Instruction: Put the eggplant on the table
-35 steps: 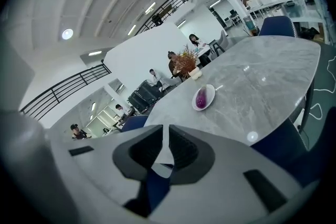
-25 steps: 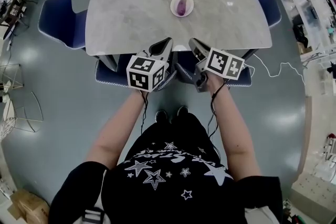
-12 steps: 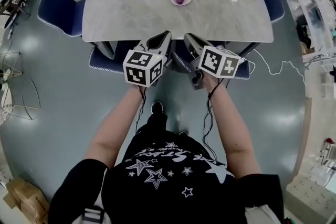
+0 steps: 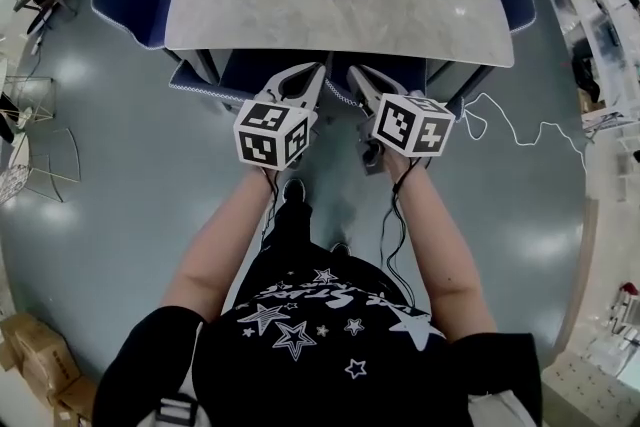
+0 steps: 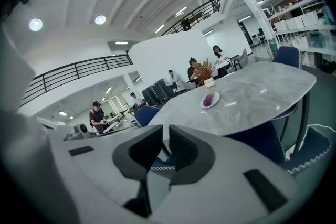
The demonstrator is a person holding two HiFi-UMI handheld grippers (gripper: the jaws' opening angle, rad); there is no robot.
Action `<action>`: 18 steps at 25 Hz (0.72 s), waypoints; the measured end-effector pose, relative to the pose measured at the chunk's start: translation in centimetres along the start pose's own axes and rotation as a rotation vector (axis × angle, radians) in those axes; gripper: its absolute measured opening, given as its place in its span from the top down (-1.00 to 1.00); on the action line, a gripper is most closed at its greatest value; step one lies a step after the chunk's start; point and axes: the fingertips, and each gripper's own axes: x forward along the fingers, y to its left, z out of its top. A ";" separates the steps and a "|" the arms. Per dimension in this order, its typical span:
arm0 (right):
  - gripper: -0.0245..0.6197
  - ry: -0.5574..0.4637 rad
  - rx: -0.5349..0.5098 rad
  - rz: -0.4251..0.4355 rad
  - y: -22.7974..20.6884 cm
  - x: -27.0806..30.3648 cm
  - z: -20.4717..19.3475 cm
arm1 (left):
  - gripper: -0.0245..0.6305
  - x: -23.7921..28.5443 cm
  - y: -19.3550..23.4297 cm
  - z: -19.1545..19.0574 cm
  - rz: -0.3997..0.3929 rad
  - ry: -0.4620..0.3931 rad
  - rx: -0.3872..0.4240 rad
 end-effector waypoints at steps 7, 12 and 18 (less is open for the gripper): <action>0.79 -0.014 -0.076 0.008 2.4 -6.8 -2.1 | 0.90 -5.3 -6.1 -0.7 0.036 -0.032 0.017; 0.79 -0.025 -0.104 0.014 3.6 -11.0 -3.8 | 0.90 -8.0 -9.8 -1.5 0.048 -0.050 0.024; 0.79 -0.051 -0.159 0.010 4.8 -15.7 -5.7 | 0.90 -11.4 -13.8 -2.2 0.067 -0.071 0.041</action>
